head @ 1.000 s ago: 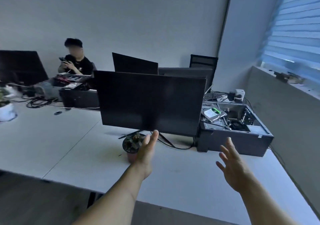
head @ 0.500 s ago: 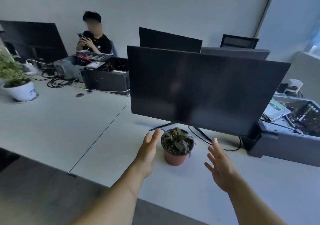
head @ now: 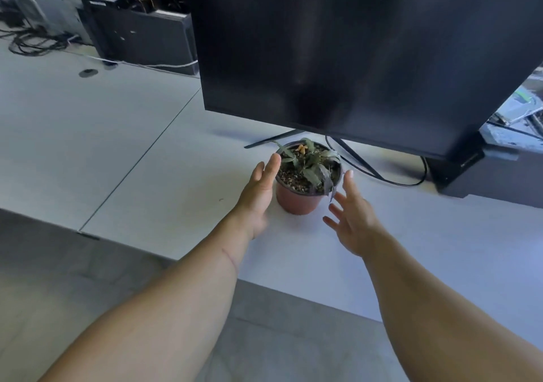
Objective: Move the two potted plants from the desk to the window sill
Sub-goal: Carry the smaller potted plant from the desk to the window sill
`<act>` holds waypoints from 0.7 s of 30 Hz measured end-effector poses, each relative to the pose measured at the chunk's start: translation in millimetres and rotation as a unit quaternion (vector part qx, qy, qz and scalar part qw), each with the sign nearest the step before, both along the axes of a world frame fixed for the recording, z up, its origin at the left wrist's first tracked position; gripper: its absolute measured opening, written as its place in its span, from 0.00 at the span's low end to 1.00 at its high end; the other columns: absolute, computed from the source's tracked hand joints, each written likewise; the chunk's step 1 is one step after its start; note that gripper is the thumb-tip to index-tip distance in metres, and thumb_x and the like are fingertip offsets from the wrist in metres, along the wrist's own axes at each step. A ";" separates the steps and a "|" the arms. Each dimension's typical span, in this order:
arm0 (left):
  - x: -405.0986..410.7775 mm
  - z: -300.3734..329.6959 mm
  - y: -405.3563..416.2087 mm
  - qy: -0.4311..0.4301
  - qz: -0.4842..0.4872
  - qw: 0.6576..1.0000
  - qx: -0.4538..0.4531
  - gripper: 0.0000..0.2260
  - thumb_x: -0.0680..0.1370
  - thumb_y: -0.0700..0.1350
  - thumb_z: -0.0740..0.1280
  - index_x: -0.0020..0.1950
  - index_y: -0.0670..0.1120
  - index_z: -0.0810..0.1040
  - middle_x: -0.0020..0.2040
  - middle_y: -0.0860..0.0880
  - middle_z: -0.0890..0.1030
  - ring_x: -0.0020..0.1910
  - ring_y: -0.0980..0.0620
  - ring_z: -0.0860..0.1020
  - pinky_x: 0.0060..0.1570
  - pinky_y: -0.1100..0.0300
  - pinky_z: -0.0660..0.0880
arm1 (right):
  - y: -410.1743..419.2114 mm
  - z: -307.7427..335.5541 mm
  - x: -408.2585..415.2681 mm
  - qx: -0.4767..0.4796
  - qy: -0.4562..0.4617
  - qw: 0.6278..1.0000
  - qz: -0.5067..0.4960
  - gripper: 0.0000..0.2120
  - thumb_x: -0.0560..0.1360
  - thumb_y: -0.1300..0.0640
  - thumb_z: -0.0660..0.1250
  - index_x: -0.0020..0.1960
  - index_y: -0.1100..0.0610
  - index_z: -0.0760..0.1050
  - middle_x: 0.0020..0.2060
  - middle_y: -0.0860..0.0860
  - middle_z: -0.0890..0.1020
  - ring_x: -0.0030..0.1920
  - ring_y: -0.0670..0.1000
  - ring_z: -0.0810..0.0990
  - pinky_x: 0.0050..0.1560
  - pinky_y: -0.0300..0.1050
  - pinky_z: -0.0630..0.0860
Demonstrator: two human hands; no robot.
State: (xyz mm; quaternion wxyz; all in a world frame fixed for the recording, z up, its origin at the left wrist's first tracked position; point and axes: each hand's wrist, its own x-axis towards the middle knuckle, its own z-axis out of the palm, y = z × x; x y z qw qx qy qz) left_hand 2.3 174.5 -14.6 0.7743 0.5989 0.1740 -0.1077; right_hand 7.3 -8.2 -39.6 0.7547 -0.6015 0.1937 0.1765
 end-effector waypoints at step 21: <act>4.8 -18.7 -35.7 0.001 -0.066 0.998 -0.017 0.25 0.72 0.72 0.55 0.57 0.59 0.78 0.55 0.54 0.85 0.57 0.57 0.80 0.47 0.62 0.76 | -5.3 0.9 -10.9 0.092 0.010 0.995 0.023 0.38 0.70 0.22 0.51 0.74 0.40 0.68 0.76 0.42 0.67 0.76 0.57 0.63 0.74 0.60 0.61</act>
